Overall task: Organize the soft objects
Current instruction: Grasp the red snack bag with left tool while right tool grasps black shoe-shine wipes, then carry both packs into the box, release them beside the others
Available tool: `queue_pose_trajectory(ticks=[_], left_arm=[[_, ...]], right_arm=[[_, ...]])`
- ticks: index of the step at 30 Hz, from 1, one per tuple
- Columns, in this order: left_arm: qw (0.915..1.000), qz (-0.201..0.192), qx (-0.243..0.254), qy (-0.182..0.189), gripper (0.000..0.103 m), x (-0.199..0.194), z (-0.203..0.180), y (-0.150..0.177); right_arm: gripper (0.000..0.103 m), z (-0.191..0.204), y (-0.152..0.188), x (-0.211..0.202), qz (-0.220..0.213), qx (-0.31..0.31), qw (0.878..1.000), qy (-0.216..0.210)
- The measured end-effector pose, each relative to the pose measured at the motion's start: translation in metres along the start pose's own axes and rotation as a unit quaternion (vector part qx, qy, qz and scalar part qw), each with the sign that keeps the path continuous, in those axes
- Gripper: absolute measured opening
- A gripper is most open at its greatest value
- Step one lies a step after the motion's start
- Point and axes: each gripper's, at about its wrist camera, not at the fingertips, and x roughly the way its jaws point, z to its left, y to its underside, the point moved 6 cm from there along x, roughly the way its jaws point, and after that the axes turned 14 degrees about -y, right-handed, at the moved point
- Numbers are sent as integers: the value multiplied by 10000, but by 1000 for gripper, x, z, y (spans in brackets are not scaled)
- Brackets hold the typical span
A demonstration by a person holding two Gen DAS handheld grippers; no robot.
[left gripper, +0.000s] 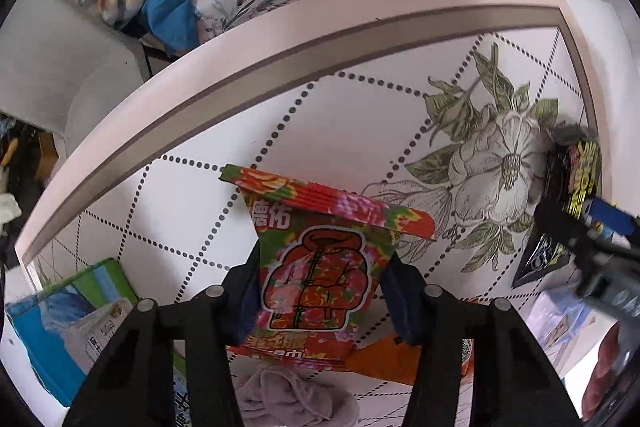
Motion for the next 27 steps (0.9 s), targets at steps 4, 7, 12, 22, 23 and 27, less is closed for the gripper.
queue_pose_trajectory(ticks=[4,7,12,22,23,27], left_arm=[[9998,-62,-167,94,47,-5,6,-1],[9995,-131,-226,195,46,-13,9,1],[9973,-470,-429,358,44,-44,20,12],[9843,-1298,-717,954,44,-128,63,71],[9830,-1371,-741,966,44,-137,67,78],[9764,-1677,-848,1068,44,-168,100,118]], right_arm=[[83,17,1,4,-51,-532,9963,670],[57,28,2,0,-140,-679,9954,658],[49,33,5,-6,-127,-487,9982,320],[49,101,48,-89,-790,-850,9924,-397],[48,107,54,-96,-810,-921,9914,-449],[48,145,102,-132,-898,-1230,9857,-722]])
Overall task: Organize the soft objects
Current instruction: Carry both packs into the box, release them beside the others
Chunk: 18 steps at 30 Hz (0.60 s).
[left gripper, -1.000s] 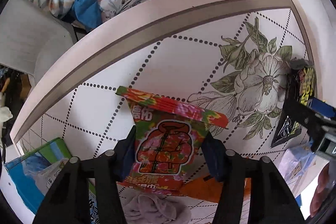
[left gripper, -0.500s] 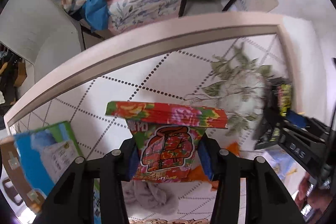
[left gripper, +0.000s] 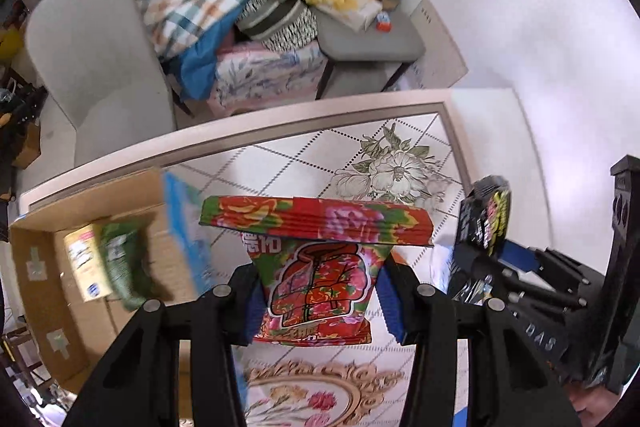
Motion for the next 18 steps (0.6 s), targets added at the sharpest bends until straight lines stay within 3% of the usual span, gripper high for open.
queue_pose_trajectory(ticks=[6,9,12,18], left_arm=[[9991,-222,-350,-29,44,-44,71,51],[9981,-87,-610,63,44,-49,118,89],[9971,26,-758,-109,44,-42,161,112],[9929,205,-1069,-477,44,-20,240,128]], right_arm=[[48,86,58,-31,-69,-347,9987,-354],[48,131,81,-19,101,-374,9977,-564],[48,166,96,3,249,-426,9966,-662],[48,226,105,55,538,-705,9947,-530]])
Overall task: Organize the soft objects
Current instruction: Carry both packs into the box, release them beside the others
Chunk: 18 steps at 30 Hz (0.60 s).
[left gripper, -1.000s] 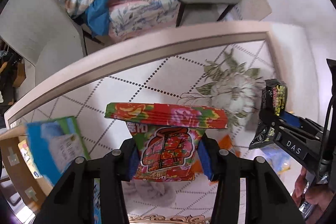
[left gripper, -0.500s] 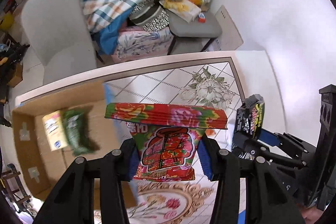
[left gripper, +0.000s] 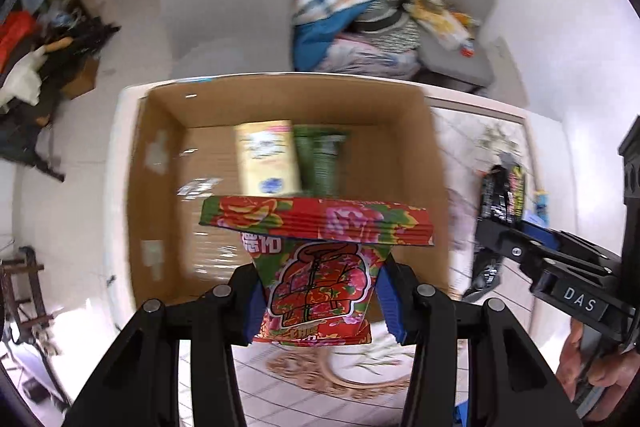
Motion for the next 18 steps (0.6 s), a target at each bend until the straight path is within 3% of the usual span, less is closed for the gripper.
queue_pose_trajectory(ticks=[8,18], left_arm=[[9975,464,-82,-531,44,77,57,-35],[9933,1016,4,-543,44,143,69,-69]], right_arm=[[49,14,-26,82,376,-311,9965,682],[49,-3,-58,143,514,-211,9916,1169]])
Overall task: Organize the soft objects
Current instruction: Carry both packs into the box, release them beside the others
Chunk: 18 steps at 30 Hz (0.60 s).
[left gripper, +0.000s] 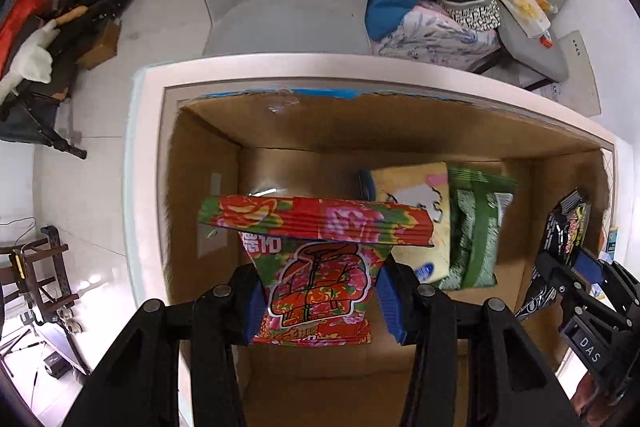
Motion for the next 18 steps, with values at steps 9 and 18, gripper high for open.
queue_pose_trajectory(ticks=[9,18], left_arm=[[9994,303,130,102,50,15,-10,-14],[9998,-150,-113,84,83,-16,7,-8]], right_arm=[[56,-2,-18,12,-57,-3,9997,252],[77,-7,-20,-4,-222,192,9995,136]])
